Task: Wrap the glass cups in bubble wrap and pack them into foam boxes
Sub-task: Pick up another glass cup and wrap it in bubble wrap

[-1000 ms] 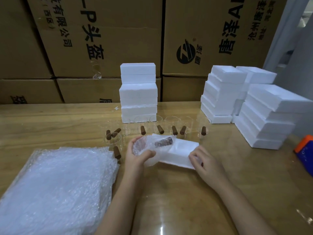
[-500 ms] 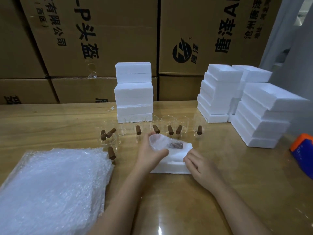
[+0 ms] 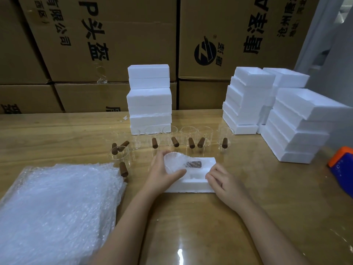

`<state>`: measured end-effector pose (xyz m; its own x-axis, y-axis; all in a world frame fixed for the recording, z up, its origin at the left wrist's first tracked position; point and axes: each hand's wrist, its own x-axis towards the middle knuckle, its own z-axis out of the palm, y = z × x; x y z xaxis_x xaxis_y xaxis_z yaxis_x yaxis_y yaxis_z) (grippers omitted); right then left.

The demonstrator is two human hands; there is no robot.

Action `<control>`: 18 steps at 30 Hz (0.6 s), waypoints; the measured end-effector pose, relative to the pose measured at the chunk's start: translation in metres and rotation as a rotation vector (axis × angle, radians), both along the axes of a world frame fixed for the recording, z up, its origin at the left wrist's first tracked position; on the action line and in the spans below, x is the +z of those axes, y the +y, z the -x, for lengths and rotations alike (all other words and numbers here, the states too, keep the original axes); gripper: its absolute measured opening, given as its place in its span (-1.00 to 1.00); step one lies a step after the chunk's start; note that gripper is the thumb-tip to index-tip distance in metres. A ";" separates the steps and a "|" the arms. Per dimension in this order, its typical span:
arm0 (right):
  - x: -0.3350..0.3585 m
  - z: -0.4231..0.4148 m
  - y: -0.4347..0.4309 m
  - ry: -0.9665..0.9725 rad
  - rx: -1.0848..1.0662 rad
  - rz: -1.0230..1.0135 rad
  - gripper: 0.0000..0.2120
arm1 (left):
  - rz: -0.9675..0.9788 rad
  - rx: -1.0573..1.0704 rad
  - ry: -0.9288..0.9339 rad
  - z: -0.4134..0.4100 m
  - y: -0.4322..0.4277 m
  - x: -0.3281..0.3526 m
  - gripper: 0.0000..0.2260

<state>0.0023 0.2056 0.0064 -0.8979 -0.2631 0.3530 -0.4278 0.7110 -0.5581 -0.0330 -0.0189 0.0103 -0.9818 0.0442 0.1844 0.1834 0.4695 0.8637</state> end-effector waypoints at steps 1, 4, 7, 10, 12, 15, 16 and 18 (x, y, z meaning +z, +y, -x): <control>0.000 0.000 0.000 0.000 0.000 0.006 -0.75 | 0.035 0.022 -0.012 0.000 -0.001 -0.003 -0.40; -0.001 0.001 0.000 0.001 0.008 0.026 -0.75 | 0.091 0.069 0.001 0.000 -0.001 -0.007 -0.37; -0.003 0.002 0.001 0.006 0.012 0.052 -0.77 | 0.053 0.054 0.032 -0.003 -0.003 -0.010 -0.36; -0.005 0.004 0.002 0.025 -0.002 0.129 -0.82 | -0.118 0.001 -0.023 -0.008 -0.008 -0.011 -0.30; -0.003 0.004 0.001 0.083 -0.041 0.173 -0.86 | -0.267 -0.005 -0.042 -0.009 -0.010 -0.008 -0.47; 0.001 0.006 -0.002 0.264 -0.162 0.088 -0.74 | -0.327 0.050 -0.028 -0.008 -0.009 -0.007 -0.76; 0.001 0.006 -0.003 0.287 -0.187 0.056 -0.68 | -0.332 0.058 -0.028 -0.008 -0.008 -0.006 -0.79; 0.001 0.004 -0.006 0.263 -0.180 0.030 -0.61 | -0.334 0.065 -0.031 -0.008 -0.007 -0.007 -0.80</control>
